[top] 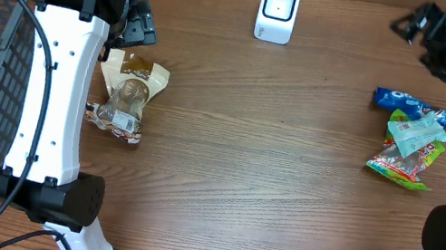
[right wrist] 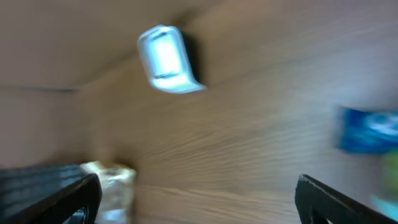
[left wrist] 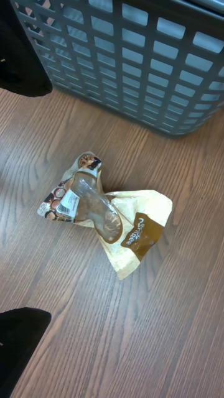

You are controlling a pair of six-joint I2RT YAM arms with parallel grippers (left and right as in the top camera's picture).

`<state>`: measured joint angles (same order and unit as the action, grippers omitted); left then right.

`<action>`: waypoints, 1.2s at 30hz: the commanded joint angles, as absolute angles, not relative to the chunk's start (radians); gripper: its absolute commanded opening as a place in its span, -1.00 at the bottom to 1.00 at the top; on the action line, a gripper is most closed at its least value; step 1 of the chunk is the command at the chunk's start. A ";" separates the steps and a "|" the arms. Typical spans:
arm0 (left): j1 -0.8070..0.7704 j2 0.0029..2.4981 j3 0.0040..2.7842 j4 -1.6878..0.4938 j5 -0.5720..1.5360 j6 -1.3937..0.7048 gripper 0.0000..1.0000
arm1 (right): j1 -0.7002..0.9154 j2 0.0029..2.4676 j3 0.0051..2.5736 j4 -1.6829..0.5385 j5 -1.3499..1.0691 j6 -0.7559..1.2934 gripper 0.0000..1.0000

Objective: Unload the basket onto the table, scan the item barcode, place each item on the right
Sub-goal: 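Reach the right gripper left and grasp the bread bag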

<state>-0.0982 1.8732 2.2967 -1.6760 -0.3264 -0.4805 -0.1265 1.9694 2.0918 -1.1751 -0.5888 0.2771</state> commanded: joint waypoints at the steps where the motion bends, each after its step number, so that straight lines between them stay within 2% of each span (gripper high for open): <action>1: -0.105 1.880 2.292 -1.675 -0.339 -0.498 1.00 | -0.019 1.993 2.054 -1.112 -0.761 0.331 0.96; 6: -0.105 1.880 2.292 -1.675 -0.339 -0.498 1.00 | 0.189 2.057 2.016 -0.958 -0.717 0.362 0.93; 13: -0.105 1.880 2.292 -1.675 -0.339 -0.498 0.98 | 0.516 2.179 2.016 -0.748 -0.499 0.424 0.88; 21: -0.105 1.880 2.292 -1.675 -0.340 -0.498 0.99 | 0.758 2.295 2.016 -0.571 -0.264 0.450 0.86; 25: -0.105 1.880 2.292 -1.675 -0.340 -0.498 1.00 | 0.826 2.351 2.016 -0.514 -0.178 0.450 0.86; 32: -0.105 1.880 2.292 -1.675 -0.340 -0.498 1.00 | 0.869 2.428 2.016 -0.361 -0.173 0.434 0.87; 36: -0.105 1.880 2.292 -1.675 -0.339 -0.498 1.00 | 0.873 2.462 2.016 -0.206 -0.215 0.336 0.90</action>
<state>-0.0982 1.8732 2.2967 -1.6764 -0.3264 -0.4805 0.8703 2.4451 2.0151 -0.2592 -0.2062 0.4088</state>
